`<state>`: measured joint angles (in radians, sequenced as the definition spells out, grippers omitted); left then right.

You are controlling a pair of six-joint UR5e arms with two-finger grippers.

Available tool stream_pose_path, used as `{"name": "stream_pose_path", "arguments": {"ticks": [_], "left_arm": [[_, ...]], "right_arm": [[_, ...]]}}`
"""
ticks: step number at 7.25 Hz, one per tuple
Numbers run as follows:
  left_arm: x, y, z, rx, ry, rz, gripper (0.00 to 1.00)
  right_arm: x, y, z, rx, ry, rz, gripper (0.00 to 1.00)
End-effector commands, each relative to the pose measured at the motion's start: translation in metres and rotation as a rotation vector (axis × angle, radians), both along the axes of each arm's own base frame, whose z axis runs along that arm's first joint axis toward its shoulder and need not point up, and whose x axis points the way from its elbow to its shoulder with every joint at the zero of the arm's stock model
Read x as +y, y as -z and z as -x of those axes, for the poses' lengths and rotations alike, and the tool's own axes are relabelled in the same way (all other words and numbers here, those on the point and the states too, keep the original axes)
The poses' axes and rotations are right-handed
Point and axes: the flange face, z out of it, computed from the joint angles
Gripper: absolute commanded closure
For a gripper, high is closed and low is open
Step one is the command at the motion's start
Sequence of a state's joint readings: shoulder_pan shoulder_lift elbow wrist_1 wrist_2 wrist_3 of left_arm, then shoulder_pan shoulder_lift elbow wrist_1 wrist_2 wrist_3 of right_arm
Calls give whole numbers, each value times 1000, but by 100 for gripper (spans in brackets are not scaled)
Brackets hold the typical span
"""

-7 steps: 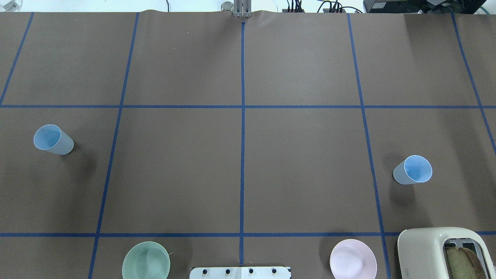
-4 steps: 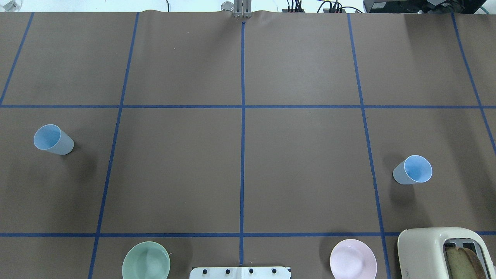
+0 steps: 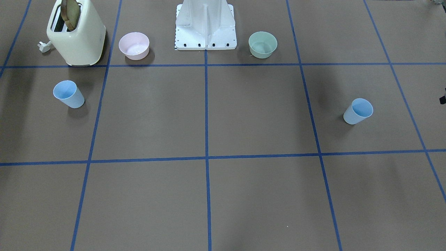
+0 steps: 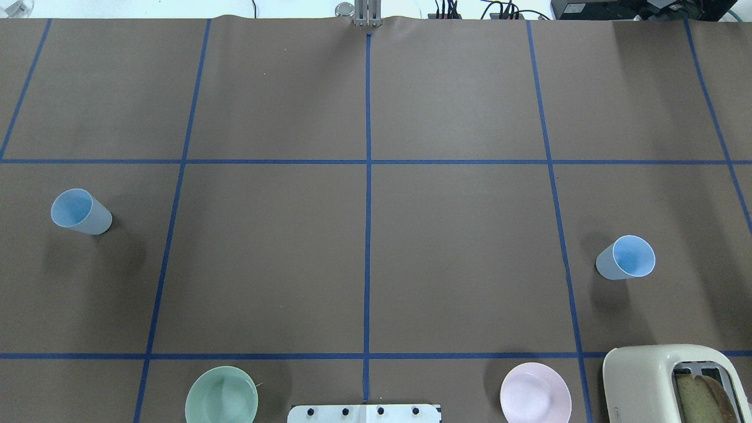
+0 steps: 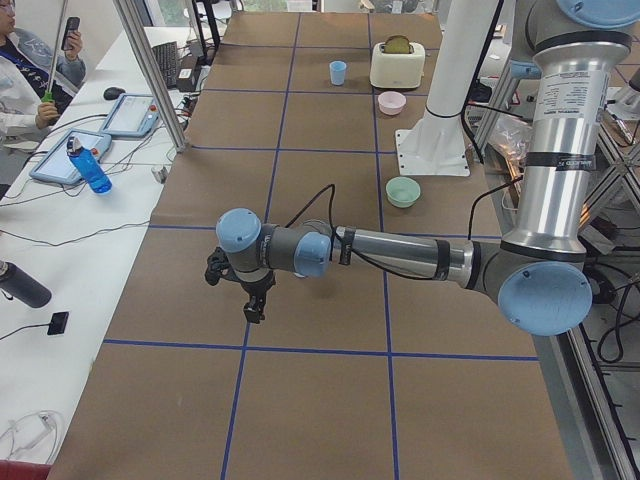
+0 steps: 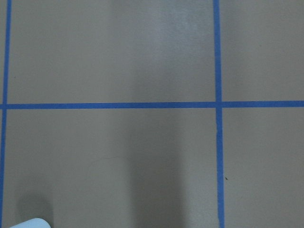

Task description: Stack blue cups with both arms

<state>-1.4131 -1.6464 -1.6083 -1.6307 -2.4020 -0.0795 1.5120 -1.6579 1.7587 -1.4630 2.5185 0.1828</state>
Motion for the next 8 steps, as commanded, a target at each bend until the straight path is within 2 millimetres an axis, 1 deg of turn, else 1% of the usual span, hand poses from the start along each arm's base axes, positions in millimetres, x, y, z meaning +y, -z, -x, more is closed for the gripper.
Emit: {"name": "stream_pose_path", "arguments": {"ticks": [1,2,3,4,5,6,7,8], "left_arm": [[10,46,-48,28,51,50,1],[17,51,-60,32,46,62,1],[20,59,-80,42,51,76,1],[25,64,-95,63,67,74,1],[35,62,-116,70,60,82,1],[39,63,-132,83,66,94,2],[42,53,-147,83,39,92,3],[42,49,-152,86,31,88,5]], "right_arm": [[13,19,45,68,71,-33,3],[18,27,59,89,75,-48,2],[29,25,84,74,77,-67,2],[38,31,110,43,58,-74,2],[48,29,123,30,74,-95,2],[50,29,133,37,86,-94,1],[51,31,142,51,89,-105,1],[52,33,145,42,83,-104,1]]}}
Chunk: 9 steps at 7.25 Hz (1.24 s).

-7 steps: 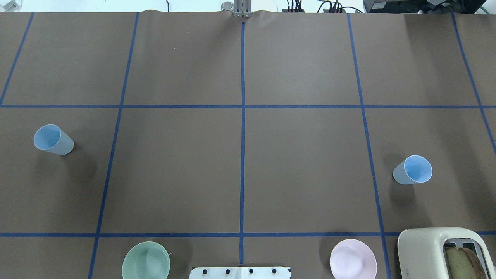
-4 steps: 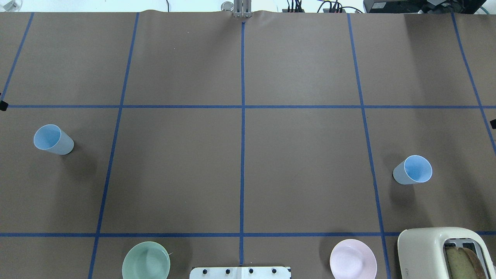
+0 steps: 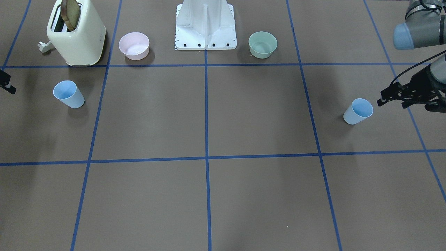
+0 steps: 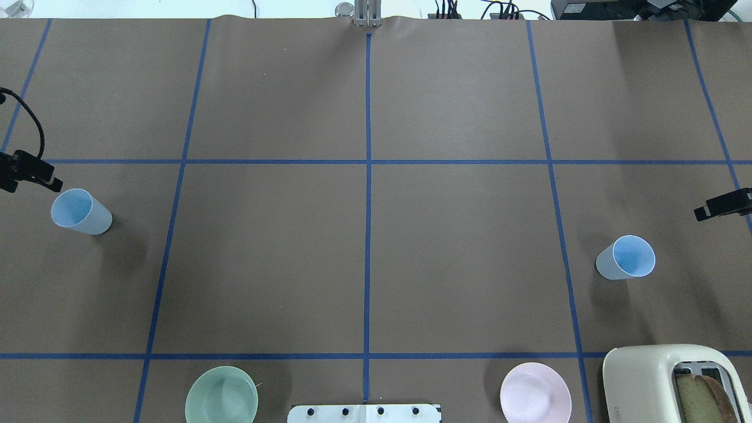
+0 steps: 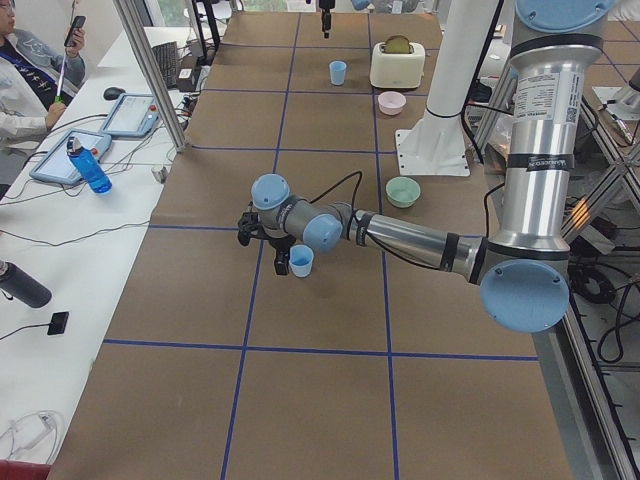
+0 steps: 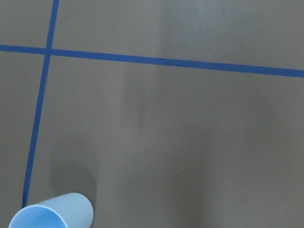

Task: Stack blue cups with both arms
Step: 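Lower the left gripper onto its blue cup while the right gripper approaches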

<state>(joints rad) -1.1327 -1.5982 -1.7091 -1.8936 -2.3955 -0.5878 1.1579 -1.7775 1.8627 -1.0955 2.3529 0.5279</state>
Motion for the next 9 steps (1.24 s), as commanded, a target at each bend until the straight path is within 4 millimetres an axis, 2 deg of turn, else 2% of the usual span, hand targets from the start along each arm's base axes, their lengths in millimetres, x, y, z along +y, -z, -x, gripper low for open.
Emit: {"name": "stream_pose_path", "arguments": {"ticks": [1,3,6,7,8,9], "left_arm": [[3,-9,-14,5,-19,-3,7],[7,-14,-24,2,-45,1,18],[8,-38,-33,4,-56,2,40],[11,-41,-41,11,-70,-6,44],[11,-40,-43,17,-76,-6,55],[11,-40,-43,17,-76,-6,71]], "right_arm": [[2,5,12,-9,-7,6,1],[1,7,14,-11,-12,12,1],[1,7,14,-12,-12,13,1],[1,7,14,-11,-12,12,1],[0,7,14,-11,-12,10,1],[1,7,14,-12,-11,11,1]]}}
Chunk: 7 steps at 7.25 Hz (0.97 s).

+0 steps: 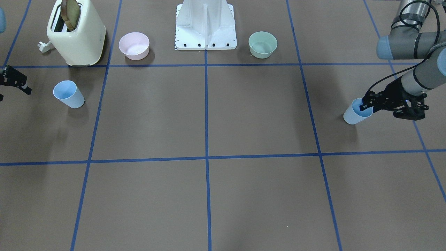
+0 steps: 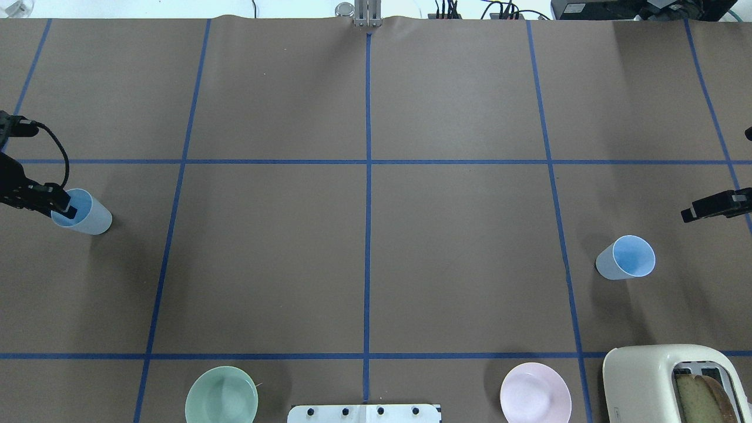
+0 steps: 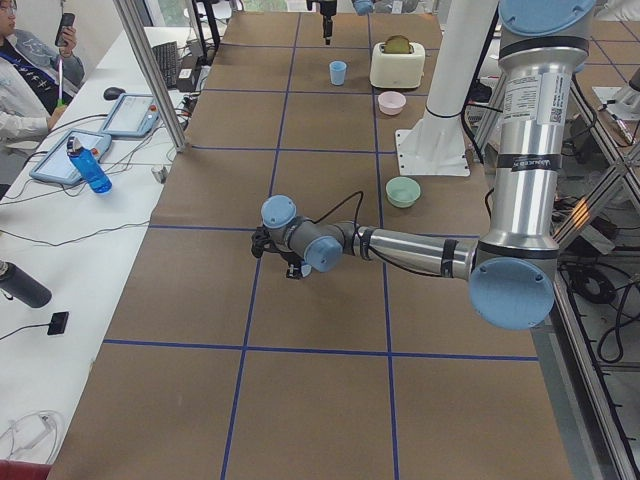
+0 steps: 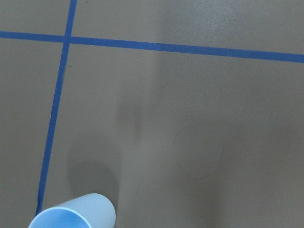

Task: Stack blue cups with both arms
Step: 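Lower the left gripper onto its blue cup while the right gripper approaches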

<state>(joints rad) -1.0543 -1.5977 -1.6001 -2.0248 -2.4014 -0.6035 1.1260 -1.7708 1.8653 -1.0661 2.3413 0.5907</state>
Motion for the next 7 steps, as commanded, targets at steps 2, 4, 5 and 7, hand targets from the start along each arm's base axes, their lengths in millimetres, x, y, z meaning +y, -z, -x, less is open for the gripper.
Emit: {"name": "stream_pose_path", "arguments": {"ticks": [2,4,5,7], "left_arm": [[1,17,-1,20,-3,-29,100],[-2,34,-1,32,-1,-48,100],[-7,54,-6,44,19,-34,100],[-32,114,-35,87,110,51,100]], "right_arm": [[0,0,0,-1,1,0,1],[2,0,6,-1,14,0,1],[4,2,15,-1,35,-7,1],[9,1,37,44,57,-35,1]]}}
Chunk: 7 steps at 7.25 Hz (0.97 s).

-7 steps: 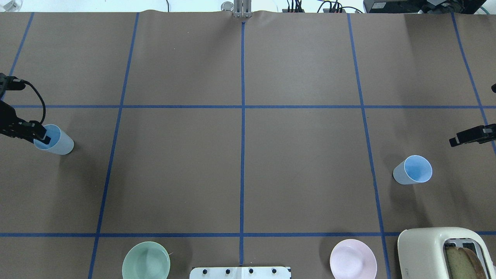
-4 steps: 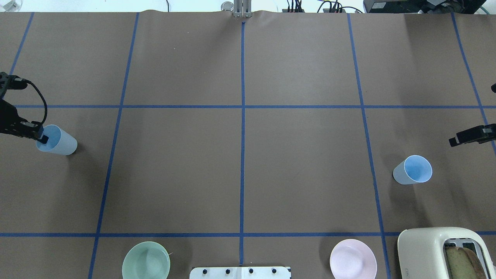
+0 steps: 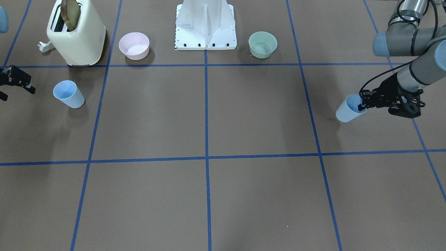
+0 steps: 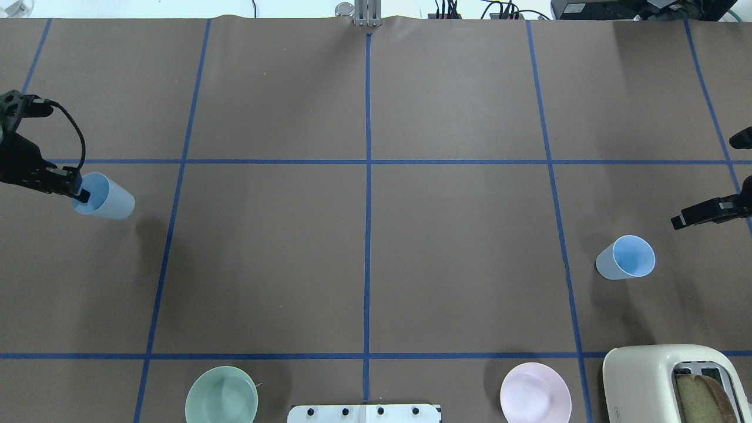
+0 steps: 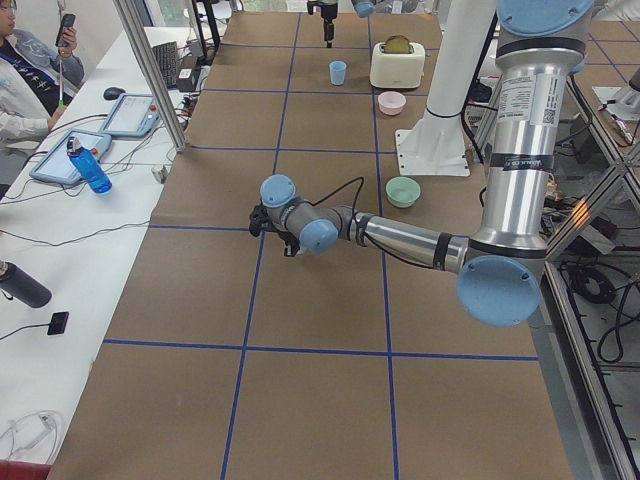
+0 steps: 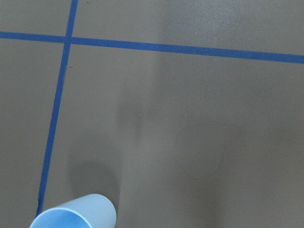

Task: Stack blue cups with both arms
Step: 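Carry the blue cup toward center with left gripper while right grasps its cup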

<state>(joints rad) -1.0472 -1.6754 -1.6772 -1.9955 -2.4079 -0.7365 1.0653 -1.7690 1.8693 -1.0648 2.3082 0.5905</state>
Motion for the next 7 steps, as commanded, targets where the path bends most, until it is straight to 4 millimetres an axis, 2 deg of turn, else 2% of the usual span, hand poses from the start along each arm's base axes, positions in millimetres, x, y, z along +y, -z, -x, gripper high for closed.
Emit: {"name": "stream_pose_path", "arguments": {"ticks": [1,3,5,6,7], "left_arm": [[-13,66,-54,47,55,101,100],[-11,124,-113,69,51,168,100],[-16,193,-162,36,81,197,100],[-11,220,-186,16,84,202,100],[-5,231,-199,18,82,207,100]], "right_arm": [[5,1,16,22,23,-18,1],[11,10,29,19,52,-37,2],[17,12,47,31,84,-54,6],[21,10,57,55,92,-69,6],[23,10,62,57,103,-70,8]]}}
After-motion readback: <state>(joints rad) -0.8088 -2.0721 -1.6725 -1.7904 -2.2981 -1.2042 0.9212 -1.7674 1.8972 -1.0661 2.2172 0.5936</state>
